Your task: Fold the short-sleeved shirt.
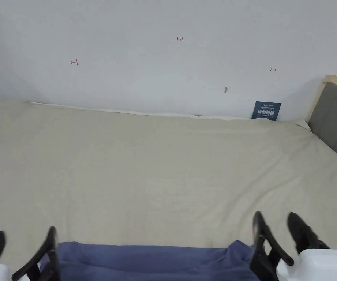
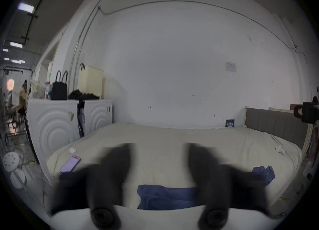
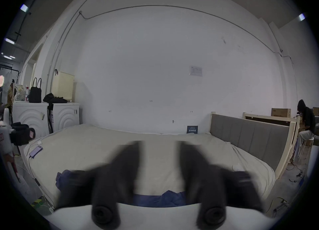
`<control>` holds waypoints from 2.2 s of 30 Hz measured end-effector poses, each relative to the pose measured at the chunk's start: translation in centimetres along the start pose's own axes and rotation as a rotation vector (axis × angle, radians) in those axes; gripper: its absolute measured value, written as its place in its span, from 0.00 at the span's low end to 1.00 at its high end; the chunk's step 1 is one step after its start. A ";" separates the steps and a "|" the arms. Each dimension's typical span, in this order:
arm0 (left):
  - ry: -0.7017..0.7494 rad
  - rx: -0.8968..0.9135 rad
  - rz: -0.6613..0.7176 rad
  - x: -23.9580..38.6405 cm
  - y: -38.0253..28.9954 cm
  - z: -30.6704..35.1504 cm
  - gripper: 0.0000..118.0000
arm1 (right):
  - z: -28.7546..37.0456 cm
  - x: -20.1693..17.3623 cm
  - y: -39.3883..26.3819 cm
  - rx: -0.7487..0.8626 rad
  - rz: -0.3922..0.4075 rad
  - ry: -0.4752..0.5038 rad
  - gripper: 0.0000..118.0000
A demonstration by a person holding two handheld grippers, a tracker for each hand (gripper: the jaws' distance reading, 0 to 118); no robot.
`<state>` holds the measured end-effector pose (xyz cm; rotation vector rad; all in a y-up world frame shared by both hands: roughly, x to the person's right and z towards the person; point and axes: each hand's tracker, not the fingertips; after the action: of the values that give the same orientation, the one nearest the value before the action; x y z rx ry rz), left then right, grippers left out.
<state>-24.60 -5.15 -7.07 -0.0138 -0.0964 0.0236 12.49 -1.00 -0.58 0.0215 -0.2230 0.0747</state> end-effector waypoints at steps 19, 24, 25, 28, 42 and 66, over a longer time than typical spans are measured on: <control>0.031 -0.289 0.164 -6.9 -5.8 -6.8 0.00 | -0.8 0.6 -2.8 -0.120 -0.035 -0.006 0.00; -0.071 -0.546 0.254 -8.6 -8.7 -11.3 0.06 | -1.2 0.1 -3.6 -0.153 -0.002 0.009 0.00; -0.092 -0.565 0.241 -8.8 -9.3 -12.2 0.23 | -1.3 0.0 -3.8 -0.160 0.001 0.011 0.00; -0.135 -0.676 0.268 -8.6 -11.2 -15.1 1.00 | -1.3 -0.7 -4.3 -0.204 0.070 -0.003 0.00; -0.035 -0.807 0.053 -5.8 -17.7 -18.6 0.10 | -1.3 1.2 -4.4 -0.231 0.061 0.022 0.00; 0.098 -0.643 -0.126 -10.3 -10.3 -17.0 0.09 | -2.1 0.5 -4.8 -0.249 -0.017 0.046 0.00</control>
<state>-32.97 -15.93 -24.86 -0.6505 -0.0030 -0.1352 13.84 -5.69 -2.59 -0.2262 -0.1850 0.0303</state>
